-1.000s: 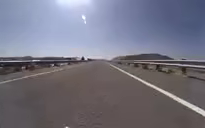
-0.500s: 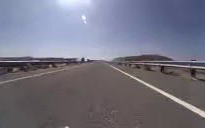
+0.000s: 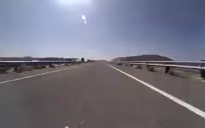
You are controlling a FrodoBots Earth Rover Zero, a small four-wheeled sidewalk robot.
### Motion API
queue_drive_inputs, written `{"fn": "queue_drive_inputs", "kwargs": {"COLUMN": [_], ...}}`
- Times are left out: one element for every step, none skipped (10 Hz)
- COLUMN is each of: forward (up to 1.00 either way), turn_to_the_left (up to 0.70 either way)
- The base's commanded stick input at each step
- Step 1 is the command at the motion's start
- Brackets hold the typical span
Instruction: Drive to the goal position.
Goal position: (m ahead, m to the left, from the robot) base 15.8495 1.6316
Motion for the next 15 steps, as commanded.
{"fn": "queue_drive_inputs", "kwargs": {"forward": [1.0, 1.0, 1.0, 1.0, 1.0, 1.0, 1.0, 1.0, 1.0, 1.0, 1.0, 1.0, 1.0, 1.0, 1.0], "turn_to_the_left": [0.0, 0.0, 0.0, 0.0, 0.0, 0.0, 0.0, 0.0, 0.0, 0.0, 0.0, 0.0, 0.0, 0.0, 0.0]}}
